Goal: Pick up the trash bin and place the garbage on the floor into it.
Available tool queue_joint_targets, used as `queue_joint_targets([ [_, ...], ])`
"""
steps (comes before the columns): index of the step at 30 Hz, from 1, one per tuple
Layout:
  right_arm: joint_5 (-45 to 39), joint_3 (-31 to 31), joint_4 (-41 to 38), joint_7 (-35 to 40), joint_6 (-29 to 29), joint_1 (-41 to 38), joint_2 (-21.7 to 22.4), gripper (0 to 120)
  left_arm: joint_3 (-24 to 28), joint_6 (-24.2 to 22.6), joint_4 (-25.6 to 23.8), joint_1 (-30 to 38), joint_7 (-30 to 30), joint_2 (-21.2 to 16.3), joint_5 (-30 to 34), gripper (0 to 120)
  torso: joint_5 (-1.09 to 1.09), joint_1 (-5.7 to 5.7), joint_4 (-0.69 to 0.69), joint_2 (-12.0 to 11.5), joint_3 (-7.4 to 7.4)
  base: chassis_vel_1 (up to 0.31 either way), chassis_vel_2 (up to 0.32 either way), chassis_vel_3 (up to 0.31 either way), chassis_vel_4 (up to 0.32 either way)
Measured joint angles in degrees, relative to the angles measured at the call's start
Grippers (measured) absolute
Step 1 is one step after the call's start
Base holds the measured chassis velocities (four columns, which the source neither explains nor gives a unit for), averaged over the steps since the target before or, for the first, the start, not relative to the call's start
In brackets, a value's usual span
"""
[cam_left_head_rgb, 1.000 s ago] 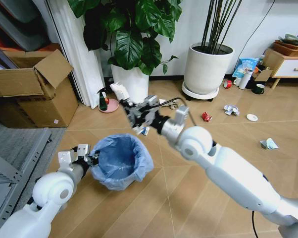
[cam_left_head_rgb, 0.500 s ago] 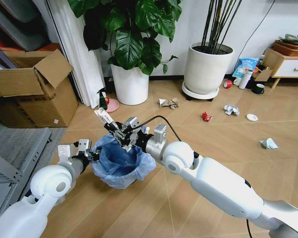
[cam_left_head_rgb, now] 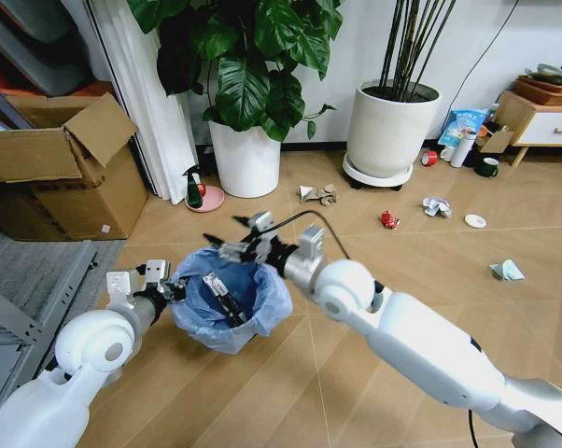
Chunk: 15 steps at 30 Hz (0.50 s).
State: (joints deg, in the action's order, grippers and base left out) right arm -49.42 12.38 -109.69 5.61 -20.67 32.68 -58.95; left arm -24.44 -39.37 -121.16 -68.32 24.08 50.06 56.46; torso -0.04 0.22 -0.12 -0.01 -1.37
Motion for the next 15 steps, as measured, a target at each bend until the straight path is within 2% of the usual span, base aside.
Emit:
queue_joint_targets([
  [2, 0.07, -0.67, -0.19, 0.15, -0.29, 0.41, 0.35, 97, -0.18, 0.07, -0.16, -0.17, -0.03, 0.00, -0.20, 0, 0.00, 0.00, 0.00, 0.00, 0.00, 0.000, 0.000, 0.000, 0.000],
  [4, 1.74, -6.10, -1.32, 0.81, -2.25, 4.02, 2.89, 100, -1.54, 0.31, -1.12, -1.35, -0.31, 0.00, -1.68, 0, 0.01, 0.00, -0.02, 0.01, 0.00, 0.000, 0.000, 0.000, 0.000],
  [5, 1.74, -6.10, -1.32, 0.81, -2.25, 4.02, 2.89, 100, -1.54, 0.31, -1.12, -1.35, -0.31, 0.00, -1.68, 0, 0.01, 0.00, -0.02, 0.01, 0.00, 0.000, 0.000, 0.000, 0.000],
  [7, 5.27, -13.62, -2.15, 0.45, -3.09, 11.18, 5.78, 100, -3.44, 0.53, -1.84, -3.14, -1.25, 0.29, -4.57, 0, 0.02, 0.00, -0.03, 0.01, 0.01, 0.000, 0.000, 0.000, 0.000],
  [8, 5.27, -13.62, -2.15, 0.45, -3.09, 11.18, 5.78, 100, -3.44, 0.53, -1.84, -3.14, -1.25, 0.29, -4.57, 0, 0.02, 0.00, -0.03, 0.01, 0.01, 0.000, 0.000, 0.000, 0.000],
  [9, 8.64, -18.23, -2.17, -0.61, -3.25, 16.94, 7.24, 100, -4.23, 0.82, -1.97, -4.37, -1.30, 0.62, -5.79, 0, 0.02, 0.00, -0.03, 0.01, 0.01, 0.000, 0.000, 0.000, 0.000],
  [15, 16.80, -28.23, -0.97, -4.27, -2.65, 28.98, 7.42, 100, -4.89, 1.12, -2.22, -5.33, -0.69, 1.94, -6.91, 0, 0.02, 0.00, -0.01, 0.01, 0.01, 0.000, 0.000, 0.000, 0.000],
])
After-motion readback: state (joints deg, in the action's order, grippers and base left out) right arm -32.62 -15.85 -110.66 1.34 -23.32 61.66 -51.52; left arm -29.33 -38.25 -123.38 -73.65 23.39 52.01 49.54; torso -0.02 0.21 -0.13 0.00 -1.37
